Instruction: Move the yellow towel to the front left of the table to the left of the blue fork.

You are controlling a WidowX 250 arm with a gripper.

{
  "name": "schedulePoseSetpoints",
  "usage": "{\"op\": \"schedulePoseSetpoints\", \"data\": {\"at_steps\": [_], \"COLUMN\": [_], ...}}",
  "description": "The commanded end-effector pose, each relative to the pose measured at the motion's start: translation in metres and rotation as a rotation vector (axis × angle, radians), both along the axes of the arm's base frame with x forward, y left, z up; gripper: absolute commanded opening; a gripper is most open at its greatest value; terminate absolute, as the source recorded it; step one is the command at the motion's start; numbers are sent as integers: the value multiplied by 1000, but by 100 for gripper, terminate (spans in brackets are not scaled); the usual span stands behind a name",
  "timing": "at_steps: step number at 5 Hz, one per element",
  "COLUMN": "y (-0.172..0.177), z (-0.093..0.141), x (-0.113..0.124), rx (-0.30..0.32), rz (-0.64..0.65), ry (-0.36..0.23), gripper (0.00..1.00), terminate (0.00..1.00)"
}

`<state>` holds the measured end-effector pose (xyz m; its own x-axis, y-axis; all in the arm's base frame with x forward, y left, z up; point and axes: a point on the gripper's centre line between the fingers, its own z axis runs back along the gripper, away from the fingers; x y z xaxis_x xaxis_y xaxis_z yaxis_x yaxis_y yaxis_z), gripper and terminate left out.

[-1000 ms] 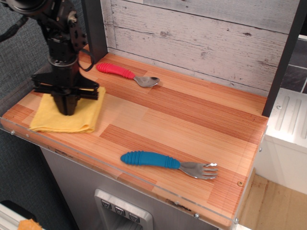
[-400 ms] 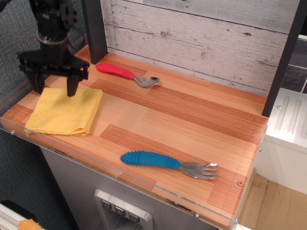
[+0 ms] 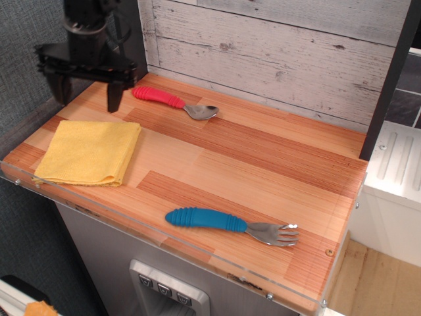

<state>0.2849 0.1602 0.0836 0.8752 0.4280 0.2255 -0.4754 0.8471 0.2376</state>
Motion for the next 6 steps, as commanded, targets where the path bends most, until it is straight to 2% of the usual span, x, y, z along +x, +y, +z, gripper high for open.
{"op": "schedulePoseSetpoints", "data": {"at_steps": [1, 2, 3, 5, 6], "y": [-22, -32, -42, -64, -78], "z": [41, 61, 69, 78, 80], "x": [7, 1, -13, -59, -77], "rx": [-25, -100, -173, -278, -294], "rz": [-102, -174, -184, -104, -75], "ry": [-32, 26, 86, 120, 138], "gripper": [100, 100, 100, 100, 100], "terminate": [0, 0, 0, 0, 0]}}
